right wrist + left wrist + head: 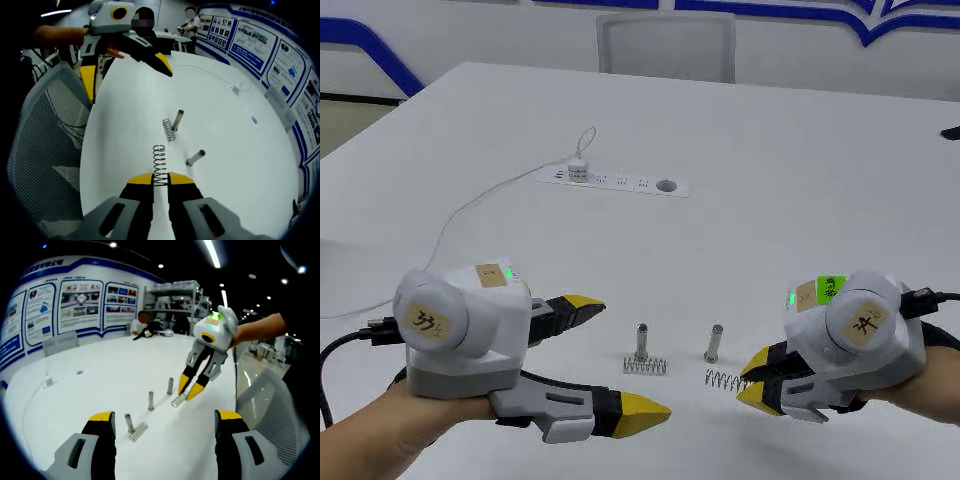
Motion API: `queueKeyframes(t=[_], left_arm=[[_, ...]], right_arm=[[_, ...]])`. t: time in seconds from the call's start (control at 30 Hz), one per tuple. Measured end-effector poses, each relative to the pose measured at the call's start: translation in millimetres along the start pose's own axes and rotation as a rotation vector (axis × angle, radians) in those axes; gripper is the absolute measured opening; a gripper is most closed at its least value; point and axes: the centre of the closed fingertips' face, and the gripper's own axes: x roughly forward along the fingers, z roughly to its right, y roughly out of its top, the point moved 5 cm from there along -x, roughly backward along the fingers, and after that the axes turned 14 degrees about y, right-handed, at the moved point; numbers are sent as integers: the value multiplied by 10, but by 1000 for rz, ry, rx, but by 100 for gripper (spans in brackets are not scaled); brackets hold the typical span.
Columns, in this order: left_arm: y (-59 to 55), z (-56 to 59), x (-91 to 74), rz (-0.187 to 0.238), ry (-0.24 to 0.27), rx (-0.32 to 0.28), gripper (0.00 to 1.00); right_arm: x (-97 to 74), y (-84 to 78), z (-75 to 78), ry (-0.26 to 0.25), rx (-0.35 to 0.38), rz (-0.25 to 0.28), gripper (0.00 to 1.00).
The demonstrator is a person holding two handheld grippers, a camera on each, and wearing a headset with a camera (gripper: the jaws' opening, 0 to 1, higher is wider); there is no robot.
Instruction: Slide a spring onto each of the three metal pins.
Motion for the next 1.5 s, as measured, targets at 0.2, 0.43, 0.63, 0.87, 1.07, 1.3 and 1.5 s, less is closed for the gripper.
queueKeyframes(t=[0.2,0.43,0.63,0.87,1.07,1.3,1.5], left_arm=[[52,93,51,2,-37,30,78],[47,261,112,-7,-94,61,67],[33,421,153,-6,-140,106,61],[2,528,209,-12,-175,148,53],[17,547,220,8,-180,176,44],[14,578,196,8,-211,177,34],[2,621,197,11,-232,185,27]], right_arm=[[-108,65,-91,1,-50,-3,10],[-165,169,-244,36,-62,31,10],[-182,237,-337,49,-81,35,10],[-159,277,-407,66,-105,34,10],[-147,282,-440,75,-119,29,10],[-153,303,-455,77,-134,28,10],[-158,332,-494,86,-159,25,10]])
